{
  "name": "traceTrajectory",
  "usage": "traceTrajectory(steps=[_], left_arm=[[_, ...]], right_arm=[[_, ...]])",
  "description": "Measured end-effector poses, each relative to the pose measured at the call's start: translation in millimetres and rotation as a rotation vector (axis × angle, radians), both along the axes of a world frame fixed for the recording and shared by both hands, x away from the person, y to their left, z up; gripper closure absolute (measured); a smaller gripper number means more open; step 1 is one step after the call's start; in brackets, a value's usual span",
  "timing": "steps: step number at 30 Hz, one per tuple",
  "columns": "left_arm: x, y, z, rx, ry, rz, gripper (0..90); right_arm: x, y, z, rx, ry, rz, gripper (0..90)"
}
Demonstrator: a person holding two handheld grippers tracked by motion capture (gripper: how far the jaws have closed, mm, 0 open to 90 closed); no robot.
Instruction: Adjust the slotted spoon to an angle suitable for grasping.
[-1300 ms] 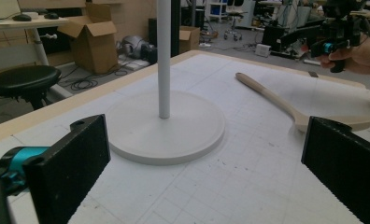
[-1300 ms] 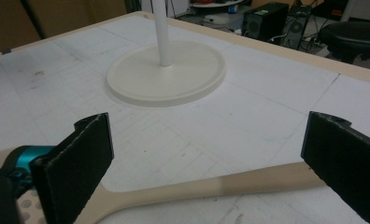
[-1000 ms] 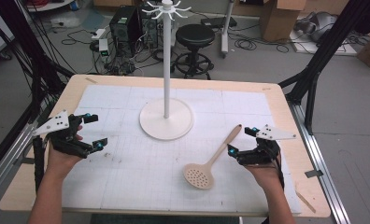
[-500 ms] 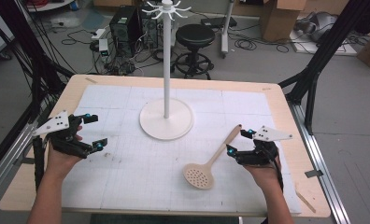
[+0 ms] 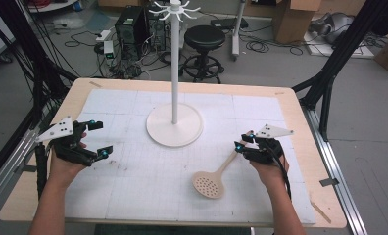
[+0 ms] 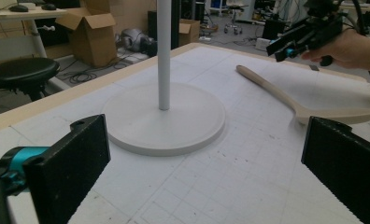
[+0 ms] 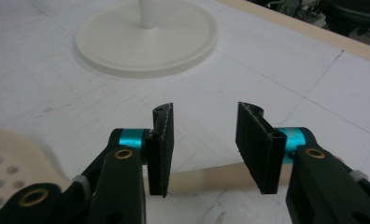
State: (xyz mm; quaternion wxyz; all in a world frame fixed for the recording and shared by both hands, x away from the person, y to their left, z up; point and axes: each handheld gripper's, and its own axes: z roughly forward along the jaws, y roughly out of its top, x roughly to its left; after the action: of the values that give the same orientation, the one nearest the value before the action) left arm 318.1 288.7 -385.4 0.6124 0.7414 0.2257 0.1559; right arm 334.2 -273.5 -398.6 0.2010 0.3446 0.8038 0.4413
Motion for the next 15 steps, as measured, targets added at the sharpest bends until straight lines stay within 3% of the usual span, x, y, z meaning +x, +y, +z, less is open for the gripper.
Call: traceTrajectory(steps=[3,8,9,12,13,15], left_arm=[[0.0,1.1,0.0,0.001,0.002,0.001,1.7],[0.4,1.1,-0.5,0.004,0.004,0.002,1.7],[0.6,0.9,-0.6,0.006,0.004,0.001,1.7],[0.4,0.4,-1.0,0.012,0.008,0.002,1.7],[0.7,0.0,-1.4,0.014,0.008,0.001,1.7],[0.9,0.2,-1.6,0.017,0.009,0.001,1.7]], right_arm=[[19.6,6.6,-2.6,-0.04,0.031,-0.013,69.4],[33.8,9.4,-4.0,-0.082,0.058,-0.038,79.5],[40.2,10.3,-6.2,-0.11,0.078,-0.051,86.3],[46.3,10.2,-9.3,-0.147,0.085,-0.064,89.3],[52.2,8.6,-14.0,-0.16,0.108,-0.08,89.3],[53.8,8.1,-16.0,-0.162,0.116,-0.09,89.3]])
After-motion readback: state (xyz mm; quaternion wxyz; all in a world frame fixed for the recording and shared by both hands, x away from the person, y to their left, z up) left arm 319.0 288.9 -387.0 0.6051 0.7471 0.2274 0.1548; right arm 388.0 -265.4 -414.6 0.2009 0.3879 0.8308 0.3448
